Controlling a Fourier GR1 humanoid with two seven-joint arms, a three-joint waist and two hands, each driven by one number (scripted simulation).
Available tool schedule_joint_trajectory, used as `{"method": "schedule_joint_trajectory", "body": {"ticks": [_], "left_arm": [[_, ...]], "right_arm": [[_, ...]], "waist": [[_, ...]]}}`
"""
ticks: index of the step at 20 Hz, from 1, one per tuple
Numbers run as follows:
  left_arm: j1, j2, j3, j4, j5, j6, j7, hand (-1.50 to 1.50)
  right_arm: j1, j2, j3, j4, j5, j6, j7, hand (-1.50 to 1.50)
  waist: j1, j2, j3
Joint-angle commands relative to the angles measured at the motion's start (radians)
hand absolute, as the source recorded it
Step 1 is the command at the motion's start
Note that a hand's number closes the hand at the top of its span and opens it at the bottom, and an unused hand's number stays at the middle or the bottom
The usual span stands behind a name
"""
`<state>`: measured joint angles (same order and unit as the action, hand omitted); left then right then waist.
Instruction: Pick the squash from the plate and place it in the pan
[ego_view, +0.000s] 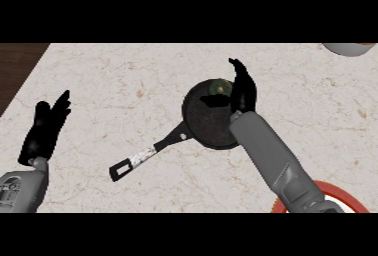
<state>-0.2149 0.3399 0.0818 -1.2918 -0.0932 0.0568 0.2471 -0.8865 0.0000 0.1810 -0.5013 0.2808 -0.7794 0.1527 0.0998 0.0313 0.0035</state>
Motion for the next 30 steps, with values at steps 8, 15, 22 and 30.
{"method": "schedule_joint_trajectory", "body": {"ticks": [8, 15, 22, 30], "left_arm": [[0.014, -0.018, 0.009, 0.010, -0.030, 0.046, 0.008, 0.00], [0.069, 0.029, 0.066, -0.021, 0.001, 0.009, 0.017, 0.00], [0.122, 0.030, 0.093, -0.031, 0.014, 0.008, 0.012, 0.00], [0.164, 0.037, 0.109, -0.031, 0.013, -0.007, -0.059, 0.00]], "right_arm": [[-0.019, 0.000, -0.107, 0.002, -0.218, -0.170, -0.294, -1.50], [0.112, -0.033, -0.102, -0.114, -0.243, -0.227, -0.248, -1.50], [0.447, -0.164, -0.009, -0.563, -0.238, -0.122, -0.148, -1.50], [0.871, -0.399, 0.014, -1.100, -0.270, 0.002, -0.037, -1.50]], "waist": [[-0.055, -0.017, -0.001], [-0.108, -0.037, -0.003], [-0.151, -0.052, -0.005], [-0.137, -0.043, -0.005]]}}
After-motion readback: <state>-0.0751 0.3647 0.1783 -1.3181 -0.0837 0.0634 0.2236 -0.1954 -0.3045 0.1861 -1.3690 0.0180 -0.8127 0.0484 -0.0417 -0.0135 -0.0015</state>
